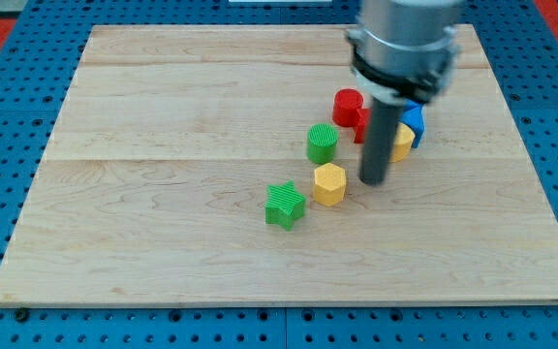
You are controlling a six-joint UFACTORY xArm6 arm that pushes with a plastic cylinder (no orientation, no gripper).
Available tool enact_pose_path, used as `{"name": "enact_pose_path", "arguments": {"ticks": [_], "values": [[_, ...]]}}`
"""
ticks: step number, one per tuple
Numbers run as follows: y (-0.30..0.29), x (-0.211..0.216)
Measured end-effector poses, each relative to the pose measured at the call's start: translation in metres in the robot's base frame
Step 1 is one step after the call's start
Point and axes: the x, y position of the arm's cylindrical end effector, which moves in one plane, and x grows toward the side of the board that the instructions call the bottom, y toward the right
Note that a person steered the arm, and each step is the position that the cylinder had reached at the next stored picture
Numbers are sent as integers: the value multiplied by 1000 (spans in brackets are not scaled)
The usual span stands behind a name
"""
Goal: Place the yellow hexagon into the green circle
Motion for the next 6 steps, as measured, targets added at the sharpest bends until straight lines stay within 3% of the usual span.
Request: {"name": "enact_pose_path", "arguments": {"ticks": [1, 2, 3, 4, 5, 6], "values": [[51, 58], [11, 93], [-50, 30], [-56, -41], [-28, -33], [-43, -19]]}}
